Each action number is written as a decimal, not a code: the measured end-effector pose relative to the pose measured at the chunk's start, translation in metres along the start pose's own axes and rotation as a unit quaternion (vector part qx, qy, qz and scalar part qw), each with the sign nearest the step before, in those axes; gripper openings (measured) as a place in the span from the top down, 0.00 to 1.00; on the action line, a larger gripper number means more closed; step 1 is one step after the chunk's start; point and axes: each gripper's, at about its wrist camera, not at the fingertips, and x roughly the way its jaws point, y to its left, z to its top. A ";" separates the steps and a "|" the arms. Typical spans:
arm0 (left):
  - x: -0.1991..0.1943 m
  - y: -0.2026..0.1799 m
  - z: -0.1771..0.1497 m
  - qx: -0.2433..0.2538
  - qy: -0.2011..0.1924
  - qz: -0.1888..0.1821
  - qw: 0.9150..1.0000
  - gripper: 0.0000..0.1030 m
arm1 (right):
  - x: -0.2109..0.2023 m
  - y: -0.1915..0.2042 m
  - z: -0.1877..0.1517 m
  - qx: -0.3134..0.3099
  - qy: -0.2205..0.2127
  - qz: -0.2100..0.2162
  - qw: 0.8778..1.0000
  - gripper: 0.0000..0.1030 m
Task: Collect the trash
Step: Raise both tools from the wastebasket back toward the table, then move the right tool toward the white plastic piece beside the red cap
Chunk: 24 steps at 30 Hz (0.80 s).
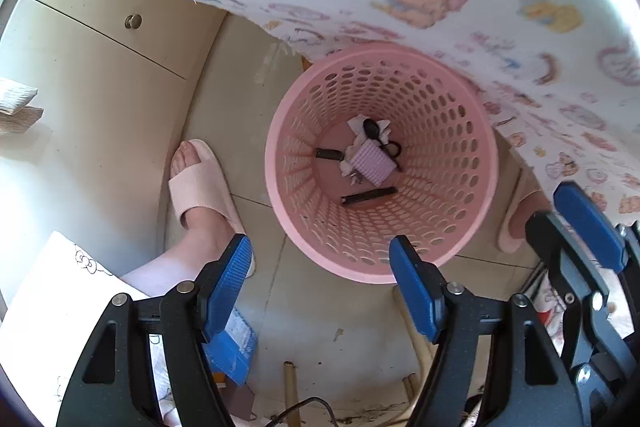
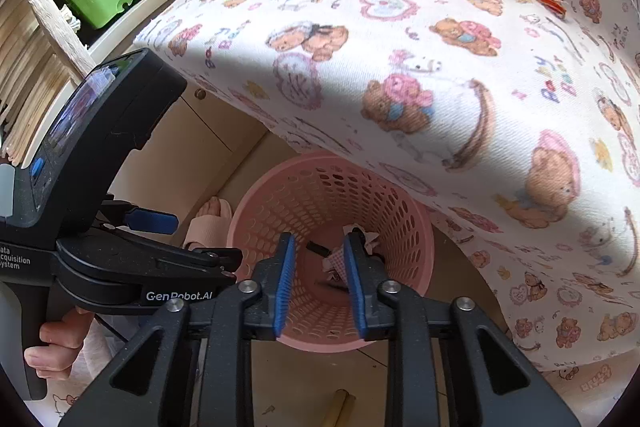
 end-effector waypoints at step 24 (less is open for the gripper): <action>-0.153 0.010 -0.023 -0.009 -0.316 0.046 0.948 0.30 | -0.113 -0.027 0.025 0.026 -0.166 -0.051 0.984 0.66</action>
